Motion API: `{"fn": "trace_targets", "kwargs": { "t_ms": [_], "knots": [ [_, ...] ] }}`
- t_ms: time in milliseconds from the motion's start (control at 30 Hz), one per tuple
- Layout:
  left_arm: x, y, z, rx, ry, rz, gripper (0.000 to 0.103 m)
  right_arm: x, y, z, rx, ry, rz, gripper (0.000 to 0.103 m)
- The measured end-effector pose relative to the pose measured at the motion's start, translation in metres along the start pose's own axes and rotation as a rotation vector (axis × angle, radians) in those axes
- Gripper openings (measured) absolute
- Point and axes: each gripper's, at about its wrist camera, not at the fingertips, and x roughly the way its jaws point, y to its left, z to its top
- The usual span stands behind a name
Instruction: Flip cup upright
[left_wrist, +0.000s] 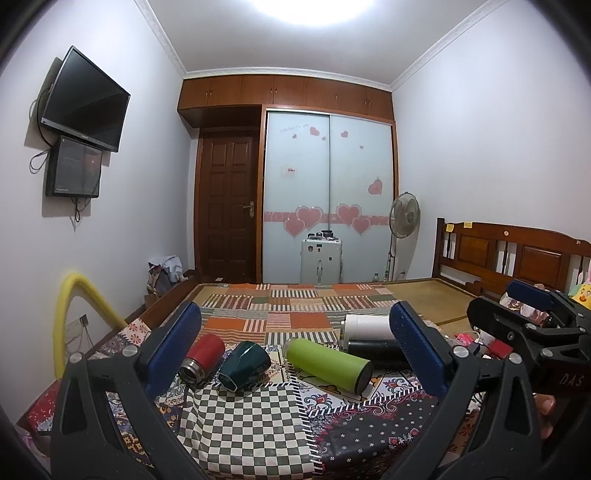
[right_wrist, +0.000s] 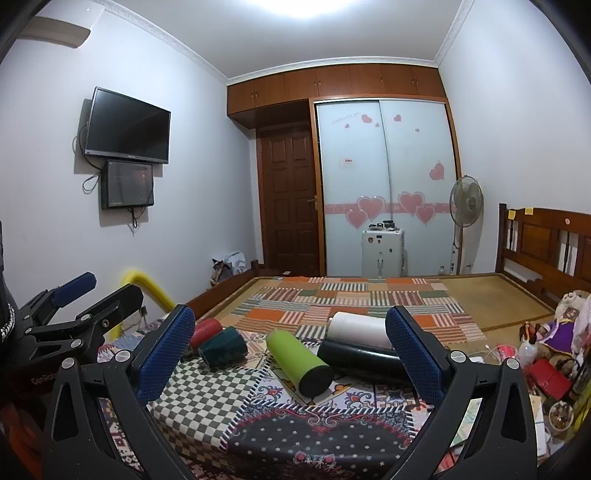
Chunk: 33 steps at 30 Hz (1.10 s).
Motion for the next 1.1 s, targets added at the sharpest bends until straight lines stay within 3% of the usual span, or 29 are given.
{"fn": "trace_targets", "kwargs": {
  "t_ms": [400, 800, 967, 1100],
  "knots": [
    [0.049, 0.023, -0.03, 0.001, 0.085, 0.011, 0.103, 0.068, -0.013, -0.008, -0.108, 0.172, -0.038, 0.103],
    [0.107, 0.053, -0.069, -0.05, 0.179, 0.033, 0.103, 0.195, -0.008, -0.039, -0.273, 0.534, 0.09, 0.101],
    [0.12, 0.061, -0.081, -0.067, 0.202, 0.042, 0.103, 0.239, -0.01, -0.053, -0.263, 0.718, 0.203, 0.081],
    [0.124, 0.063, -0.086, -0.063, 0.207, 0.047, 0.103, 0.263, -0.009, -0.056, -0.269, 0.812, 0.258, 0.077]
  ]
}}
